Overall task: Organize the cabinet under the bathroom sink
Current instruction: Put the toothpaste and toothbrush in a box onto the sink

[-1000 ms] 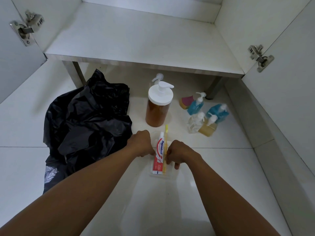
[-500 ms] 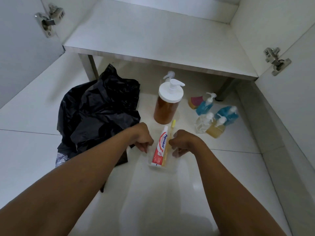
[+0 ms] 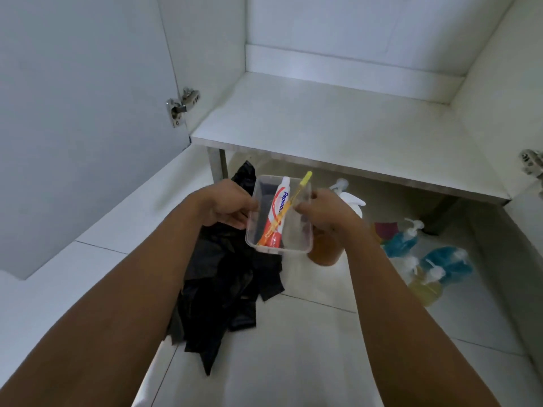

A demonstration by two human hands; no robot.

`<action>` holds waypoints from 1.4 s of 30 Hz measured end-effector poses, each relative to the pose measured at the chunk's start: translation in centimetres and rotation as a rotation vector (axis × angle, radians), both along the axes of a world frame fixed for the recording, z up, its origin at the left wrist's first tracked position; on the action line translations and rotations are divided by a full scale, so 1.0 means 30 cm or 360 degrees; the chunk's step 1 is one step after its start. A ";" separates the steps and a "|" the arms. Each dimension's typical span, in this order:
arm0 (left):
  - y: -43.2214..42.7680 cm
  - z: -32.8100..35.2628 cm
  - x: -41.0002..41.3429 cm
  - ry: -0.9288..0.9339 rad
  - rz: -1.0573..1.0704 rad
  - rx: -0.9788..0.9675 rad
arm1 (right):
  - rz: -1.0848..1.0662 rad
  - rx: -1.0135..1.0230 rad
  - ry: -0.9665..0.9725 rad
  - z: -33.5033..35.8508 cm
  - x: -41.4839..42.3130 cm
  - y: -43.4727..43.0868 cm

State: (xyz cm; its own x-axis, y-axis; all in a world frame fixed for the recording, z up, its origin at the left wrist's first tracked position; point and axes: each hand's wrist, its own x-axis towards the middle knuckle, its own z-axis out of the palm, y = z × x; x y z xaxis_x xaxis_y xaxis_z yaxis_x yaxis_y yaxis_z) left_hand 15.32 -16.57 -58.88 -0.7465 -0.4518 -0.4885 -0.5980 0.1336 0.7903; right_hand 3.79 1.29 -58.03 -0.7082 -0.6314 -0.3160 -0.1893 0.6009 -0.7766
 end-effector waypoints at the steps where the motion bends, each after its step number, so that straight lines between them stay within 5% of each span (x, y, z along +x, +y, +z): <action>1: -0.014 0.028 -0.006 0.0101 0.0100 0.0036 | -0.0036 -0.0094 0.0040 0.027 -0.008 -0.020; 6: -0.097 0.244 -0.062 0.0550 0.0540 0.0043 | -0.0153 -0.0622 0.0075 0.251 -0.036 -0.108; 14: -0.178 0.677 -0.063 0.1156 0.0829 -0.0017 | 0.0504 -0.0828 0.0275 0.712 -0.034 -0.124; 27: -0.041 1.244 0.187 0.2083 0.0672 -0.0424 | 0.0526 -0.1294 0.1071 1.293 0.177 -0.152; 34: -0.066 1.494 0.215 0.2212 0.0674 -0.0651 | 0.0317 -0.1277 0.1368 1.563 0.245 -0.227; 42: -0.353 1.676 0.085 0.1836 0.0661 -0.0776 | 0.0232 -0.1057 0.1492 1.750 0.072 -0.492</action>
